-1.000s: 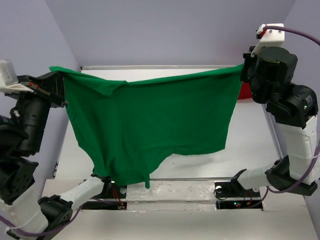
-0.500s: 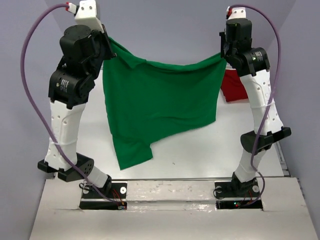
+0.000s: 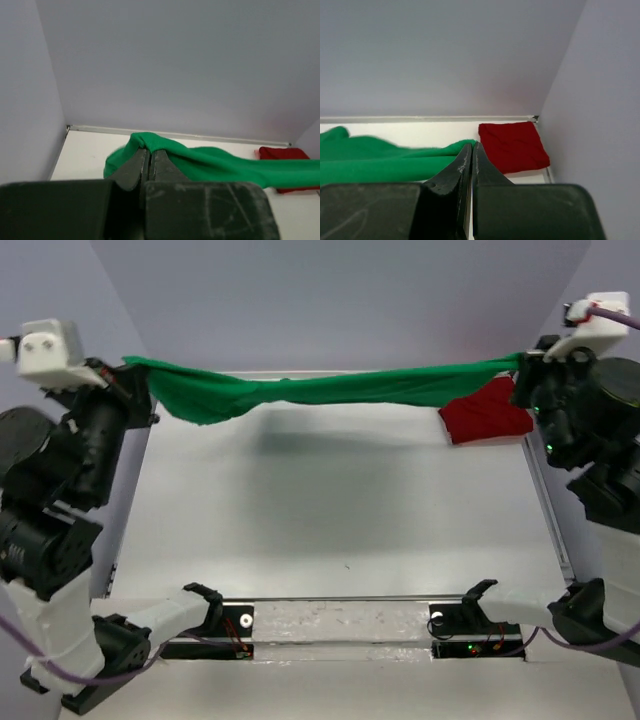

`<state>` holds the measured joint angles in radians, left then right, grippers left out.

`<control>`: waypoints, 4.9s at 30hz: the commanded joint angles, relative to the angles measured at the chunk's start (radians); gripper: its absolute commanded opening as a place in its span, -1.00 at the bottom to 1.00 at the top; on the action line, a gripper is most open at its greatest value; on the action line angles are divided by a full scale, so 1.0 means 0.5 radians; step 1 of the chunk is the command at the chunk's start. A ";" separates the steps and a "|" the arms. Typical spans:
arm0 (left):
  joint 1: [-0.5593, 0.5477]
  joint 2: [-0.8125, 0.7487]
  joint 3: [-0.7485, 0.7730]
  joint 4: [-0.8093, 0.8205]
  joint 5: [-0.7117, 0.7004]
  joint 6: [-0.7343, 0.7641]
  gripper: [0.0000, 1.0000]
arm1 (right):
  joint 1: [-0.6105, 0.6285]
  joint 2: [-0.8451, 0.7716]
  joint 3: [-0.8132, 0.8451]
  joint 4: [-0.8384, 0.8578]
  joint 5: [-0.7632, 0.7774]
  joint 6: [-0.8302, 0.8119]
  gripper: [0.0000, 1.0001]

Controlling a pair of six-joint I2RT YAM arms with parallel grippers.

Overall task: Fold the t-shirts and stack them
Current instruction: Flatten the tshirt out

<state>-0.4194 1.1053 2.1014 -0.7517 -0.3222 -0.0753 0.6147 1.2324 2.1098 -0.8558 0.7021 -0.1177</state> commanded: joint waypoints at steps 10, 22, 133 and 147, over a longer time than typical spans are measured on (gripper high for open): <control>-0.008 -0.238 -0.033 0.104 0.022 -0.033 -1.00 | 0.129 -0.299 -0.200 0.175 0.366 -0.160 -1.00; -0.002 0.492 0.071 0.052 -0.055 0.000 -1.00 | -0.066 0.348 -0.133 0.129 0.158 0.002 -1.00; 0.287 0.931 0.475 0.479 0.727 -0.009 -1.00 | -0.309 1.013 0.513 0.249 -0.352 -0.059 -1.00; 0.274 0.118 -0.070 0.433 0.859 -0.113 -1.00 | -0.180 0.125 -0.062 0.052 -0.294 0.119 -1.00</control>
<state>-0.2760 1.3106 2.1002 -0.5697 0.0750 -0.1131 0.4824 1.4044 2.0998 -0.7773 0.5262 -0.1112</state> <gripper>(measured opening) 0.026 0.022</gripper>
